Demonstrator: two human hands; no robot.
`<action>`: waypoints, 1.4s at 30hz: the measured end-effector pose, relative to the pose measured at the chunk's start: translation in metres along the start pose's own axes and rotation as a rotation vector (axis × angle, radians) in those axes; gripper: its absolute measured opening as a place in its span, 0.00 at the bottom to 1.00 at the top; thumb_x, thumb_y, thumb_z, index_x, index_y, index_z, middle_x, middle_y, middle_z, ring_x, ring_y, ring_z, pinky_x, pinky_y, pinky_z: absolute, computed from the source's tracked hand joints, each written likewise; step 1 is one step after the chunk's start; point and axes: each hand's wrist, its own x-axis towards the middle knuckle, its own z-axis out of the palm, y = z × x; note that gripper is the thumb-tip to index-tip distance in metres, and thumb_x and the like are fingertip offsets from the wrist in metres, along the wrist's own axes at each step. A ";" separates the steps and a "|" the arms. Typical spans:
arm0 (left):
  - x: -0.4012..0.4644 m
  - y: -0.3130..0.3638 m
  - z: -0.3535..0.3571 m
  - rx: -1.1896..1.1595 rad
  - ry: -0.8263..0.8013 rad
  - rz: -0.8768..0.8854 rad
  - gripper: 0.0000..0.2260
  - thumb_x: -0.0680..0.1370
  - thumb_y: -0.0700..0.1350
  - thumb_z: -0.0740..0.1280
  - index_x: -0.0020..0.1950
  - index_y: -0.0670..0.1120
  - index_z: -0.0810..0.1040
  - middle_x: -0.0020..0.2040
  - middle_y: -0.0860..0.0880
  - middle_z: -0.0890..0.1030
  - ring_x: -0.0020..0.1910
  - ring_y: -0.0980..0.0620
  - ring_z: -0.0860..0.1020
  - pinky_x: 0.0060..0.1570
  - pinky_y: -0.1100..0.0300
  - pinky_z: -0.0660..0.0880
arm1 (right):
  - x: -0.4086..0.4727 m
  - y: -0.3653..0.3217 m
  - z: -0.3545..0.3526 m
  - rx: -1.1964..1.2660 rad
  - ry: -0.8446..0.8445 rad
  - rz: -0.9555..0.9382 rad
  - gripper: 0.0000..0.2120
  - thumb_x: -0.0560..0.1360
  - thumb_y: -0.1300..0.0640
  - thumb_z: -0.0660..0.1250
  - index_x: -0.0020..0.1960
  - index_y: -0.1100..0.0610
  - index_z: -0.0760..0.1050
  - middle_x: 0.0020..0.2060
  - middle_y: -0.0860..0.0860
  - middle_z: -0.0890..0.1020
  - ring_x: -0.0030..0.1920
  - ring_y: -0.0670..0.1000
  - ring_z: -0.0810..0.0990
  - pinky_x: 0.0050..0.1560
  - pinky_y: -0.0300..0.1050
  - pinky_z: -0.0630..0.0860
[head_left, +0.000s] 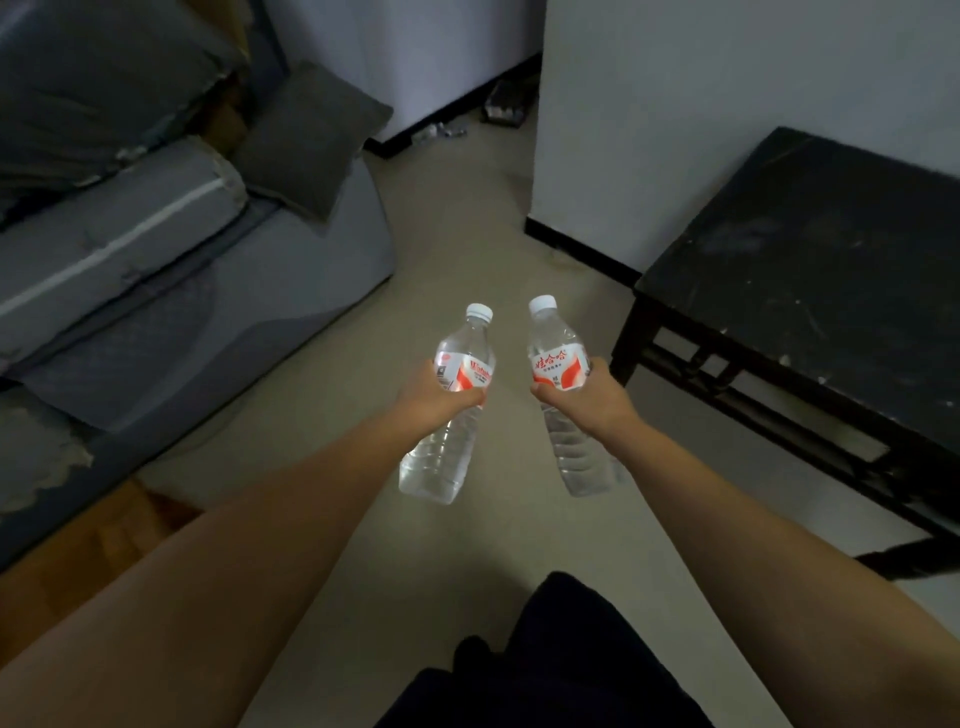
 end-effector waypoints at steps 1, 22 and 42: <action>0.015 0.006 0.002 0.011 -0.022 0.009 0.17 0.61 0.52 0.75 0.47 0.50 0.80 0.43 0.50 0.84 0.44 0.52 0.83 0.53 0.51 0.79 | 0.011 -0.003 -0.004 0.010 0.024 0.012 0.35 0.68 0.45 0.75 0.68 0.57 0.64 0.59 0.53 0.77 0.52 0.51 0.77 0.47 0.43 0.74; 0.351 0.202 0.072 0.135 -0.313 0.153 0.35 0.55 0.63 0.76 0.57 0.52 0.74 0.48 0.51 0.82 0.46 0.51 0.83 0.51 0.49 0.80 | 0.299 -0.067 -0.123 0.111 0.295 0.210 0.35 0.69 0.46 0.75 0.69 0.58 0.63 0.61 0.55 0.76 0.58 0.55 0.78 0.51 0.44 0.76; 0.539 0.347 0.129 0.459 -0.727 0.434 0.27 0.68 0.54 0.75 0.61 0.48 0.67 0.54 0.49 0.78 0.50 0.50 0.78 0.49 0.55 0.77 | 0.435 -0.089 -0.148 0.409 0.705 0.559 0.34 0.69 0.46 0.75 0.67 0.57 0.63 0.58 0.54 0.77 0.54 0.53 0.78 0.49 0.45 0.77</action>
